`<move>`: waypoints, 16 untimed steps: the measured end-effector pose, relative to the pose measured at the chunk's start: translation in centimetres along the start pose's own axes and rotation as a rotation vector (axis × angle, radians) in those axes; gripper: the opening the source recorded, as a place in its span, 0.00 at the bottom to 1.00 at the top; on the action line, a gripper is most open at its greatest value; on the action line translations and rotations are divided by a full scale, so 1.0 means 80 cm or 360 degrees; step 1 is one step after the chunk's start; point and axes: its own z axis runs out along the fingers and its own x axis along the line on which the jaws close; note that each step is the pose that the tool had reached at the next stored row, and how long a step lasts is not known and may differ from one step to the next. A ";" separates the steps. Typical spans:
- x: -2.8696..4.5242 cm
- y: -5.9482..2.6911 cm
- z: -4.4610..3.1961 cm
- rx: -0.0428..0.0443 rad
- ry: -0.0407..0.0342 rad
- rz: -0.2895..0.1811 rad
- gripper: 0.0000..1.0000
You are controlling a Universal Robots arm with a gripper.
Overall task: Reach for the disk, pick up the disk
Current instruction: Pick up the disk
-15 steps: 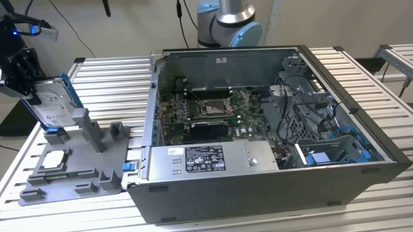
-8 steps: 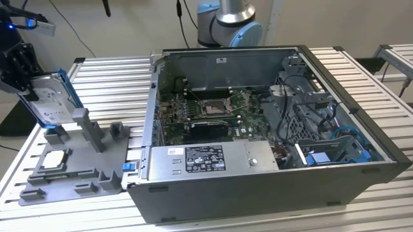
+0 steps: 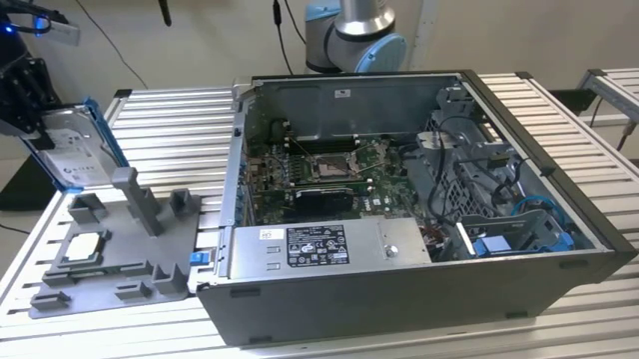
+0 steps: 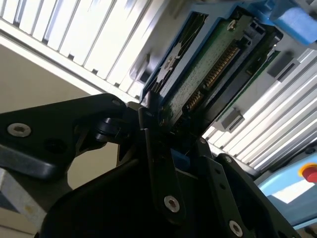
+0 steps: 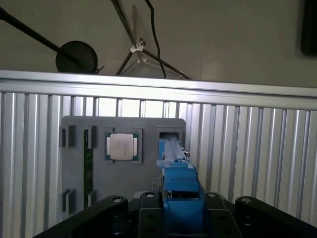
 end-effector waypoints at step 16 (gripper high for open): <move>0.0000 0.001 -0.0262 0.0000 0.0000 0.0000 0.00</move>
